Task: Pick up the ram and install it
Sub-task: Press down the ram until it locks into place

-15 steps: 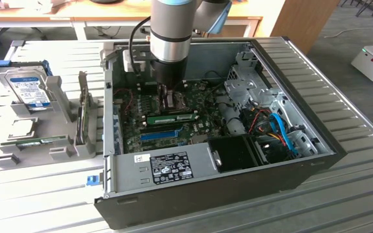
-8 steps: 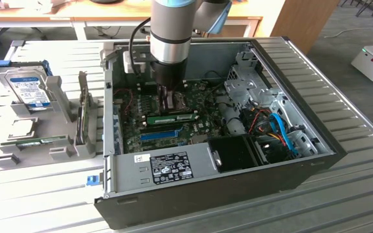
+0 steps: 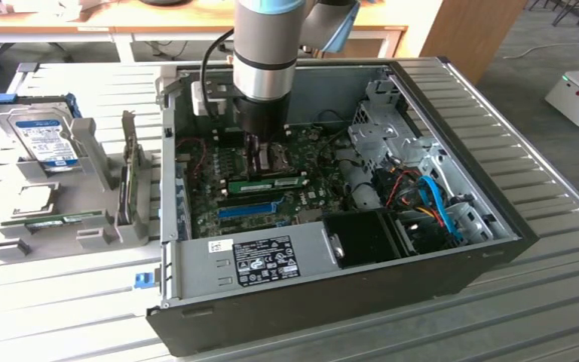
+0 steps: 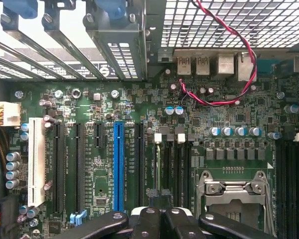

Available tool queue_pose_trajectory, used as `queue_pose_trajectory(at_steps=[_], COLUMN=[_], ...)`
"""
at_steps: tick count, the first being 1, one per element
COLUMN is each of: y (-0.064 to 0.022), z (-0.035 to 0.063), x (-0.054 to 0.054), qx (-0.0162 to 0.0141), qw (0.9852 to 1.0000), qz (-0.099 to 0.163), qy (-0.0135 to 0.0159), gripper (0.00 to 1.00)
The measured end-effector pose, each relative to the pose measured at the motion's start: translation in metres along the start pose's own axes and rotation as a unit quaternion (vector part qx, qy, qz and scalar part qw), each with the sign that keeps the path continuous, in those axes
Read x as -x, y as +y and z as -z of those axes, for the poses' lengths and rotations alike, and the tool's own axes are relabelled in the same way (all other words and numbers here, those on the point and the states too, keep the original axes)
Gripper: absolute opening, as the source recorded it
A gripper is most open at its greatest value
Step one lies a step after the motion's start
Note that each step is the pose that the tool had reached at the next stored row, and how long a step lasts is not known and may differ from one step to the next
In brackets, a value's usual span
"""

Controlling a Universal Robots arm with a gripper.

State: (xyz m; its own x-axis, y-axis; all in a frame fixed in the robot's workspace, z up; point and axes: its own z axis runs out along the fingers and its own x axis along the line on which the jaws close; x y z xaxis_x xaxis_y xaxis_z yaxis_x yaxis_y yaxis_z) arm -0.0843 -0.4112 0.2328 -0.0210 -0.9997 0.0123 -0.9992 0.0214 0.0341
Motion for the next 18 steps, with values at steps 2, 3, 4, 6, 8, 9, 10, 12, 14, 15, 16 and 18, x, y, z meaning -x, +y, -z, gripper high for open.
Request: queue_pose_trajectory(at_steps=[2,3,4,6,8,9,10,12,14,15,16,18], y=[-0.0001,-0.0001,0.0,-0.0001,-0.0001,-0.0001,-0.0001,-0.0001,-0.0001,-0.0001,-0.0001,-0.0001], z=[-0.0007,-0.0011,-0.0014,-0.0024,-0.0034,-0.0036,-0.0038,-0.0038,-0.0038,-0.0039,-0.004,-0.0039], x=[0.0001,0.0001,0.0,0.0001,0.0001,0.0,0.0,0.0,0.0001,0.0001,0.0002,0.0008], qx=[-0.0001,-0.0001,0.0,0.0,0.0,0.0,0.0,0.0001,0.0,0.0,-0.0001,0.0], qw=[1.0,1.0,1.0,1.0,1.0,1.0,1.0,1.0,1.0,1.0,1.0,1.0], qz=[0.0,0.0,0.0,0.0,0.0,0.0,0.0,0.0,0.0,0.0,0.0,0.0], qy=[-0.0002,-0.0002,-0.0001,-0.0001,-0.0001,0.0,0.0001,0.0001,0.0,0.0,-0.0002,-0.0001], gripper=[0.11,0.11,0.11,0.11,0.11,0.11,0.11,0.11,0.11,0.11,0.11,0.11])
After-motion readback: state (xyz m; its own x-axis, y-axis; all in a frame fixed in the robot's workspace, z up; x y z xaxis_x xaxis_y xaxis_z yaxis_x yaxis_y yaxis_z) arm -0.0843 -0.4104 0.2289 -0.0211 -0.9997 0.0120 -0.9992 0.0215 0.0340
